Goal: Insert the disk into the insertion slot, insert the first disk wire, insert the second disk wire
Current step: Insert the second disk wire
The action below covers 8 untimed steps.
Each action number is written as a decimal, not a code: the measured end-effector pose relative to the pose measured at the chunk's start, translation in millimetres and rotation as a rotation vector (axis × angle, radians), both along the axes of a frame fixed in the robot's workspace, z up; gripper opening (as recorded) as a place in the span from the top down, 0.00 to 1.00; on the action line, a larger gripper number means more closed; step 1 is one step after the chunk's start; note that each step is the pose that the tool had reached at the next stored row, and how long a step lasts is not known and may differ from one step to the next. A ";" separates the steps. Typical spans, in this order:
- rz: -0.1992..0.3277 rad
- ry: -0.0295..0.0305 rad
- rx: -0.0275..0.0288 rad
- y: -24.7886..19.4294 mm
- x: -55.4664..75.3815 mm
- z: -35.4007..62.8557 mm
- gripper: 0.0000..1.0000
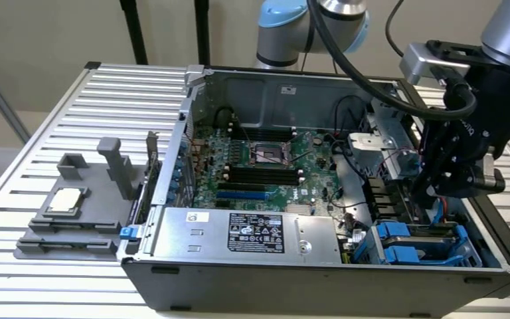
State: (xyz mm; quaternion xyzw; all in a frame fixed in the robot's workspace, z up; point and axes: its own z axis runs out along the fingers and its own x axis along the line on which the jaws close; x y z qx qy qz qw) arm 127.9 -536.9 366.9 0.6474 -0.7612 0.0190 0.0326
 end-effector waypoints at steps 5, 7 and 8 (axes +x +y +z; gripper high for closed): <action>0.000 0.0000 -0.0120 0.9 0.4 -2.9 0.84; 0.000 0.0000 -0.0140 0.9 0.6 -4.1 0.84; 0.000 0.0000 -0.0140 0.9 0.6 -4.7 0.84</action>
